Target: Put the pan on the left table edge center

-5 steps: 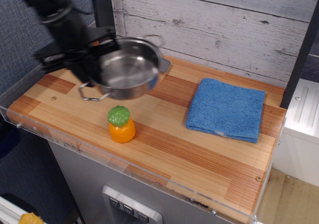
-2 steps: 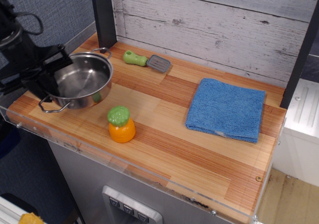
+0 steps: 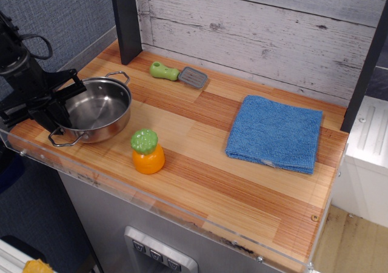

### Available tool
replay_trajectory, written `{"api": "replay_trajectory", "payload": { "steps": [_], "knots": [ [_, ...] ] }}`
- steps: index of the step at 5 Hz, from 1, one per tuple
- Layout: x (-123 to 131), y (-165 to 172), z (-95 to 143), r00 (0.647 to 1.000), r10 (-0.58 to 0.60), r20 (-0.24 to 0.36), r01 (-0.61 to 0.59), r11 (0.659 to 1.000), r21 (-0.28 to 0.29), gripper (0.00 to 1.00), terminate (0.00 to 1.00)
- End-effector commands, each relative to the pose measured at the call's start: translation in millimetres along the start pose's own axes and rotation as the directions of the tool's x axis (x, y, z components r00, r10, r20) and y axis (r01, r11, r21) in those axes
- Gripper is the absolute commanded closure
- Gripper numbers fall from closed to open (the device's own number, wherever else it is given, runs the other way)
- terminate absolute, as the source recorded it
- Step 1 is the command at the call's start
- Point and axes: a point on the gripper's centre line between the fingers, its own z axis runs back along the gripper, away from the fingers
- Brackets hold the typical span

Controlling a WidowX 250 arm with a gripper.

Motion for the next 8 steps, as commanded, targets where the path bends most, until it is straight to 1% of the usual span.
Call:
{"api": "replay_trajectory", "payload": {
  "steps": [1, 2, 4, 5, 6, 7, 8],
  "knots": [
    [11, -6, 0, 1.000, -0.027, 0.008, 0.028, 0.999, -0.046, 1.00, 0.00],
    [8, -7, 2, 1.000, 0.004, 0.024, -0.003, 0.999, -0.041, 0.00, 0.00],
    [2, -14, 3, 1.000, -0.002, 0.016, 0.003, 0.998, -0.057, 0.00, 0.00],
    [3, -21, 7, 1.000, -0.013, 0.026, 0.014, 0.998, -0.066, 0.00, 0.00],
    [6, -33, 25, 0.997, -0.050, 0.061, 0.055, 0.995, -0.088, 0.00, 0.00],
    [6, -54, 46, 0.990, -0.122, 0.070, 0.129, 0.986, -0.105, 0.00, 0.00],
    [1, -72, 67, 0.980, -0.177, 0.087, 0.187, 0.976, -0.115, 0.00, 0.00]
  ]
}}
